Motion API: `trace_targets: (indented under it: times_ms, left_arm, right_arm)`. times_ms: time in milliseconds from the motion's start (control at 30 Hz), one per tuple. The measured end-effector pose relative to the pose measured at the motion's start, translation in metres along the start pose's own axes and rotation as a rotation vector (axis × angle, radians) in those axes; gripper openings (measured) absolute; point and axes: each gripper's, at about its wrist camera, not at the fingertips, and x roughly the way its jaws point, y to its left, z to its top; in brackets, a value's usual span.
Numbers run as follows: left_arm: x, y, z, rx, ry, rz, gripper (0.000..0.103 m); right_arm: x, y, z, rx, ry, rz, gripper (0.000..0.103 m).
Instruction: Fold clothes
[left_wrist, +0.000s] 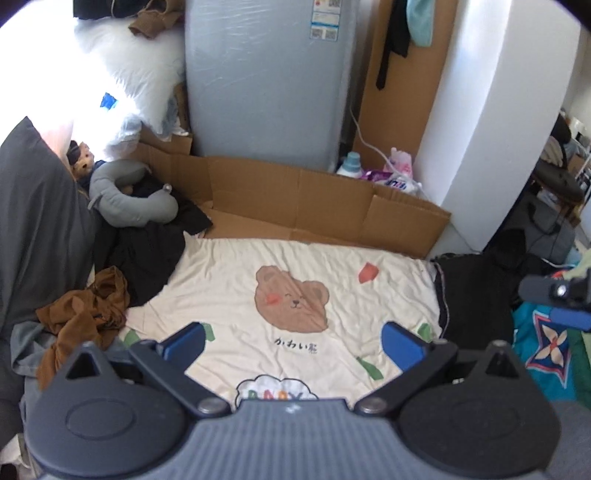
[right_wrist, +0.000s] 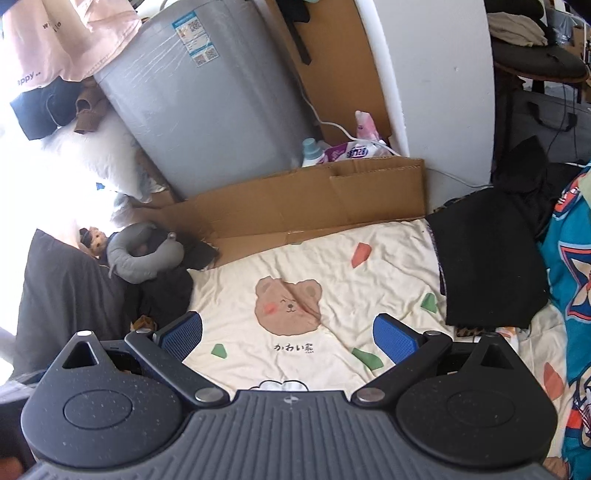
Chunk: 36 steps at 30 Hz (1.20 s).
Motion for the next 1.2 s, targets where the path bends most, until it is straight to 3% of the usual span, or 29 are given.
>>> trace_targets:
  times_ms: [467,767,1200]
  left_arm:
    - [0.005,-0.013,-0.016,-0.053,0.056,0.038,0.103]
    - [0.009,-0.021,-0.02,-0.002,0.078,0.065,0.103]
    - [0.008,-0.013,-0.026,-0.058,0.111,0.111,0.103]
  right_arm:
    - [-0.006,0.002,-0.024,-0.066,0.085,0.023,0.102]
    - [-0.002,0.006,-0.025,-0.11,0.097,0.071,0.102]
    - [0.005,0.022,-0.029,-0.198,0.15,0.028,0.102]
